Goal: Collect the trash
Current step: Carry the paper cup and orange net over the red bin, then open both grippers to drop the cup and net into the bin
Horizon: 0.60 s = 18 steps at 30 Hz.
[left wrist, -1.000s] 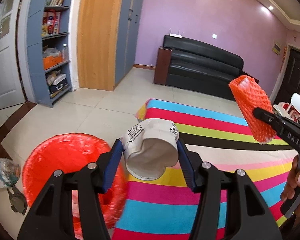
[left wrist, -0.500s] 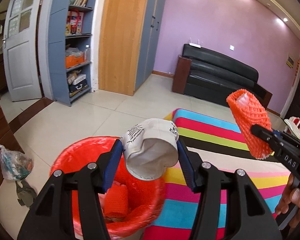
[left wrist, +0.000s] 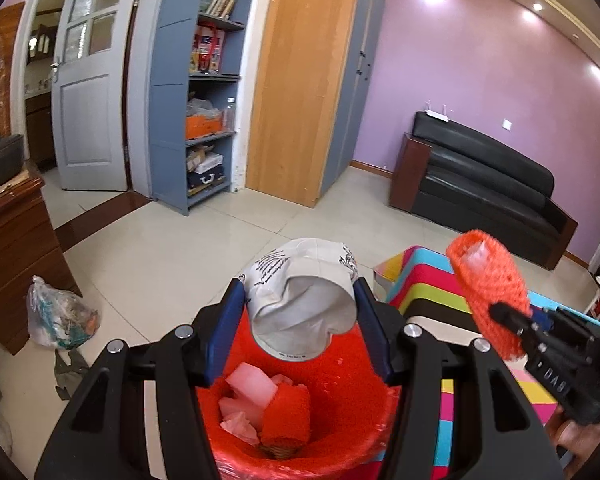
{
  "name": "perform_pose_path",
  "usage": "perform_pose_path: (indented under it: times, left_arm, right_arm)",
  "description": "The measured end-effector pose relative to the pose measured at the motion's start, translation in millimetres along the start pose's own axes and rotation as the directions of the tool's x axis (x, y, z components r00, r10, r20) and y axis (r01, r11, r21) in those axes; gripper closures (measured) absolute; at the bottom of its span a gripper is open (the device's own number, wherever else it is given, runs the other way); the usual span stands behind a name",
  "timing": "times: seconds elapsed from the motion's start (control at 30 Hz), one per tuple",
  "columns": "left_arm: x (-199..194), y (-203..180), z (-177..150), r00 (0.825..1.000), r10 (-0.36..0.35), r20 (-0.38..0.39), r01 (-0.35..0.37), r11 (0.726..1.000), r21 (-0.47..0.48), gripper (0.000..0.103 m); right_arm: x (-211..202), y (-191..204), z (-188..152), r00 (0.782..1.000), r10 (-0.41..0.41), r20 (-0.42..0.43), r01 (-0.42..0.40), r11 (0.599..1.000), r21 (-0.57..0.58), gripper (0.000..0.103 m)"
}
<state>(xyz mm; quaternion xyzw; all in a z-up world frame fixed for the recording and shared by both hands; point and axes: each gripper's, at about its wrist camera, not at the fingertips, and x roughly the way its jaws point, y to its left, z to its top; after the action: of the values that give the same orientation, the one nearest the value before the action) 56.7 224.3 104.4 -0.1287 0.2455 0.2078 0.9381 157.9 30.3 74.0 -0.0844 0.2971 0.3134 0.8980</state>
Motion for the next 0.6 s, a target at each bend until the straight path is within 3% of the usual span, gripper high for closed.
perform_pose_path:
  times: [0.6]
  left_arm:
    - [12.0, 16.6, 1.4, 0.998, 0.068, -0.004, -0.068, 0.997, -0.026, 0.049]
  right_arm:
    - [65.8, 55.1, -1.9, 0.994, 0.078, -0.075, -0.082, 0.996, -0.048, 0.08]
